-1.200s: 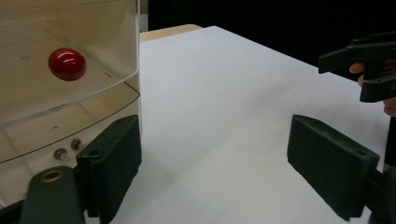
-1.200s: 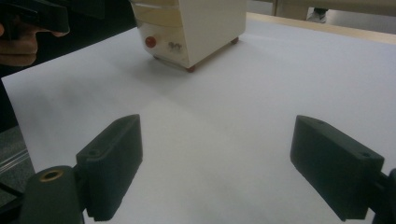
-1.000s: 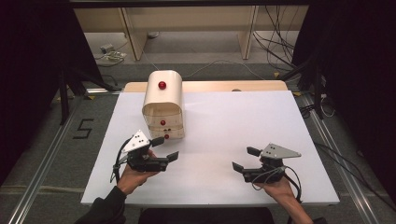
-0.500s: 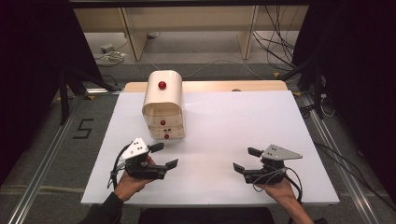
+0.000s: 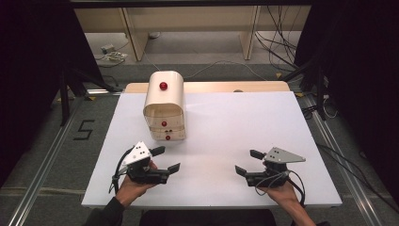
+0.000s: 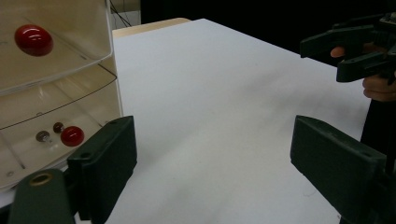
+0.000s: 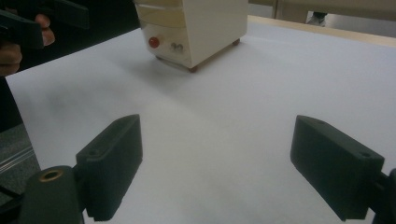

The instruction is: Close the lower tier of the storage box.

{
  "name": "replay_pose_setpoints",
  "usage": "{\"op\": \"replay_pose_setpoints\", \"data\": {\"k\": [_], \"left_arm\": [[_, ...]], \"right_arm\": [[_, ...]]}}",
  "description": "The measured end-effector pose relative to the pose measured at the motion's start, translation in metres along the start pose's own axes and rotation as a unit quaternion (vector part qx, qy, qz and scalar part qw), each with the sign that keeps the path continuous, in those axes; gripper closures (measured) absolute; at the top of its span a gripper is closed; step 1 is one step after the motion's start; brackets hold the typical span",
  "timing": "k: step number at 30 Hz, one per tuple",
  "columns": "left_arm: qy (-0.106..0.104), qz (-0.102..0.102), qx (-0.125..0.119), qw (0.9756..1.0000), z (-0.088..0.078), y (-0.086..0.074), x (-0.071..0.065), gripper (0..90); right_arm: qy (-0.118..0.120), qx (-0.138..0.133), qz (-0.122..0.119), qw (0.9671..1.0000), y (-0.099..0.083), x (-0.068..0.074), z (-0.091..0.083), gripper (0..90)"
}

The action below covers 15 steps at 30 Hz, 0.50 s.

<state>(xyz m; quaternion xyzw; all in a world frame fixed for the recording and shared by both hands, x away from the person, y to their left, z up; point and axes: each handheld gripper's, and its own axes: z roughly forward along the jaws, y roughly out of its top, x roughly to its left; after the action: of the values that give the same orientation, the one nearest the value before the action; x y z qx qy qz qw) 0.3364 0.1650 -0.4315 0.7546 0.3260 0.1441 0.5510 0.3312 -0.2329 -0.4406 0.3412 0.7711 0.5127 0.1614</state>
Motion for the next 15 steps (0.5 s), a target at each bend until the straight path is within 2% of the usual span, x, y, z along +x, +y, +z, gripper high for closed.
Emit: {"op": "replay_pose_setpoints", "data": {"k": [6,10,15], "left_arm": [[-0.003,-0.012,-0.013,0.9998,-0.0040,-0.0016,0.0009,11.7],[0.000,-0.006,-0.006,1.0000,-0.0038,-0.0034,-0.0002,10.3],[0.002,-0.005,-0.012,0.9999,-0.0044,-0.0027,-0.0002,8.9]], "right_arm": [[-0.001,0.000,-0.002,1.0000,-0.0009,0.0003,-0.0009,17.3],[-0.002,0.005,-0.004,1.0000,-0.0026,0.0003,-0.0013,17.1],[-0.002,0.005,-0.002,1.0000,-0.0031,0.0007,-0.0020,16.9]]}}
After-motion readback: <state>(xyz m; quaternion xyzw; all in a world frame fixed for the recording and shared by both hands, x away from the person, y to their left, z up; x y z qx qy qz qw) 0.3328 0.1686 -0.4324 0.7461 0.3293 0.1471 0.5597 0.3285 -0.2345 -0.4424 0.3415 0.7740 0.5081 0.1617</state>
